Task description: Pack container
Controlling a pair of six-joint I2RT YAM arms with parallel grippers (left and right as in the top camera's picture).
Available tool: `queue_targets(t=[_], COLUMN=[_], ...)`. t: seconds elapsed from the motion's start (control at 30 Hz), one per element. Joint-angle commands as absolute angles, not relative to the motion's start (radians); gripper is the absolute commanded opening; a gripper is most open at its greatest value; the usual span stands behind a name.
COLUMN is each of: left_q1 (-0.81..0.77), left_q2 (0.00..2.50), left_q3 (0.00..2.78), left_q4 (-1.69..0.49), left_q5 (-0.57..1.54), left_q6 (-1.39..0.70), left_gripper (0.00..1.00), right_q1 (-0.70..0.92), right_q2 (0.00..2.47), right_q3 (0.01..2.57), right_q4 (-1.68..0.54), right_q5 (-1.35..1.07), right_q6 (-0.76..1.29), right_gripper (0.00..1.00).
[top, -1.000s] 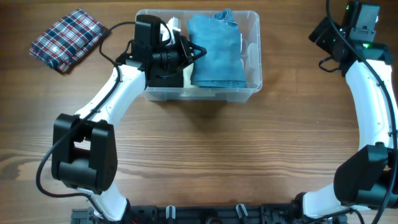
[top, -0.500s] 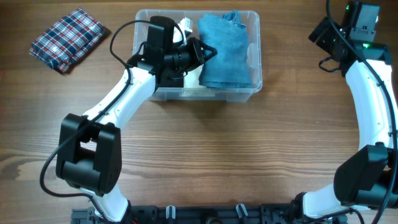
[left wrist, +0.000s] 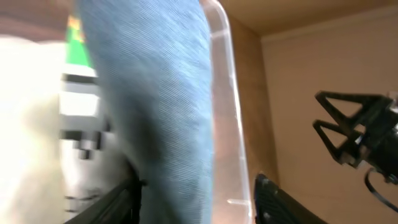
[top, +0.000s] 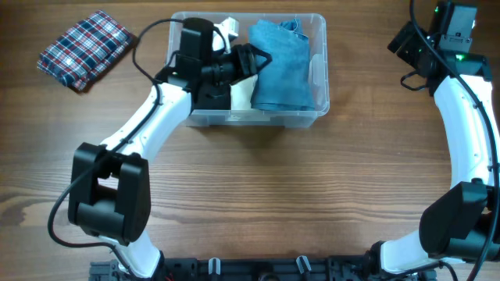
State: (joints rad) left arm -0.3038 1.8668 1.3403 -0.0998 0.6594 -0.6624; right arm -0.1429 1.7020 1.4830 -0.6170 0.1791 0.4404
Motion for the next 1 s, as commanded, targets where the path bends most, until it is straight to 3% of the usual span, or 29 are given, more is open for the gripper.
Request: queue_targets(t=[0.0,0.43,0.53,0.6,0.73,0.87,0.97], left_q1=[-0.253,-0.138,-0.140,-0.140,-0.140,-0.155,-0.216], left_q2=[1.860,1.715,1.591,1.512,1.385,1.324,1.316], left_q3=[1.362,1.362,1.362,1.362,1.362,1.362,1.371], left_q4=[-0.118,-0.230,-0.177,-0.070,0.055,-0.007,-0.178], left_q5=[0.612,0.606,0.833,0.945,0.952,0.876,0.668], left_q6=[-0.631,-0.503,-0.438,-0.434,-0.434,-0.422,-0.303], left_gripper=[0.62,0.75,0.99,1.00,0.99,0.99,0.99], right_q1=[-0.142,-0.142,-0.142,-0.142,-0.142,-0.142,-0.142], right_q2=[1.719,1.719,1.719,1.719,1.719,1.719,1.719], right_q3=[1.478,1.478,1.478,1.478,1.478,1.478,1.478], right_q4=[-0.615,-0.615,-0.615,-0.614,-0.615,-0.615,-0.615], right_q5=[0.170,0.170,0.170,0.170,0.170,0.170,0.170], right_q6=[0.448,0.448,0.448,0.448,0.447,0.448,0.448], right_gripper=[1.00,1.00,1.00,1.00,1.00,1.00,1.00])
